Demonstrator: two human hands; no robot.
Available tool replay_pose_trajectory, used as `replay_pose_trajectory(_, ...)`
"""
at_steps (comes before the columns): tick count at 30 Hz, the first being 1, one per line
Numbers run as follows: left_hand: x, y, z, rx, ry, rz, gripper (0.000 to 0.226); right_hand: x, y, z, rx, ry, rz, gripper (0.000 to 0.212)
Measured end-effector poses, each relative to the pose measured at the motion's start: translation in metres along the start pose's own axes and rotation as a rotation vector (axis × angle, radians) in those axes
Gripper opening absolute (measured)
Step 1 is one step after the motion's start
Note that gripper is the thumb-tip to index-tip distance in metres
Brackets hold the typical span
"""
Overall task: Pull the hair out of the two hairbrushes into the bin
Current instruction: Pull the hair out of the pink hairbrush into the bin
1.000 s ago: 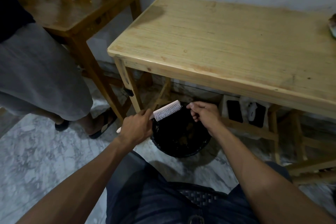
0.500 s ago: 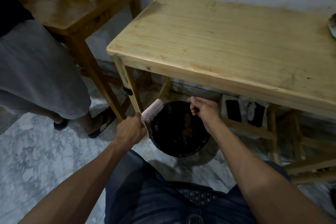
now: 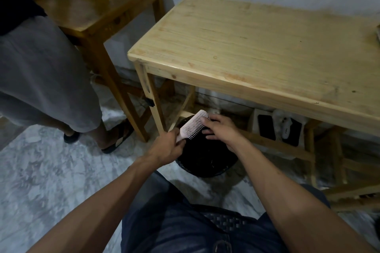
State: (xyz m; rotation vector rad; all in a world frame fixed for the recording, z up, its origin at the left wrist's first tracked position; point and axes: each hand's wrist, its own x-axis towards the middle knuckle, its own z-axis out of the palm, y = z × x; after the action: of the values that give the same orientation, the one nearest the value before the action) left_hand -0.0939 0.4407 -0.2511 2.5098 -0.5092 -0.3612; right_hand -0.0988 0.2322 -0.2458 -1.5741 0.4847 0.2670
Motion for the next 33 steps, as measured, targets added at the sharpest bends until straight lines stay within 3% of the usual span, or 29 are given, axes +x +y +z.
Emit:
replay_pose_trajectory(6, -0.015, 0.005, -0.019, -0.113, -0.051, -0.037, 0.033, -0.008, -0.031, 0.013, -0.005, -0.012, -0.114, 0.029)
replay_pose_trajectory(10, -0.028, 0.006, -0.047, -0.105, -0.042, -0.036, 0.033, -0.019, -0.063, 0.03, 0.0, -0.052, -0.23, 0.026)
replay_pose_trajectory(13, -0.041, 0.012, -0.07, -0.063, -0.019, 0.001, 0.038, -0.03, -0.084, 0.036, 0.024, -0.088, -0.285, 0.011)
replay_pose_trajectory(17, -0.058, 0.02, -0.085, -0.011, 0.011, 0.084, 0.029, -0.049, -0.101, 0.034, 0.023, -0.114, -0.326, 0.007)
replay_pose_trajectory(21, -0.071, 0.032, -0.087, -0.055, 0.099, 0.154, 0.029, -0.072, -0.121, 0.027, -0.016, -0.121, -0.392, 0.028)
replay_pose_trajectory(25, -0.072, 0.053, -0.09, -0.104, 0.24, 0.2, 0.019, -0.094, -0.144, 0.016, 0.025, -0.111, -0.371, 0.021)
replay_pose_trajectory(27, -0.072, 0.062, -0.09, -0.131, 0.303, 0.205, 0.02, -0.099, -0.151, 0.012, 0.043, -0.093, -0.327, 0.029)
replay_pose_trajectory(30, -0.071, 0.071, -0.088, -0.157, 0.338, 0.202, 0.016, -0.105, -0.151, 0.016, 0.121, 0.011, -0.293, 0.038)
replay_pose_trajectory(33, -0.069, 0.076, -0.085, -0.222, 0.352, 0.191, 0.008, -0.114, -0.145, 0.025, 0.184, 0.164, -0.333, 0.029)
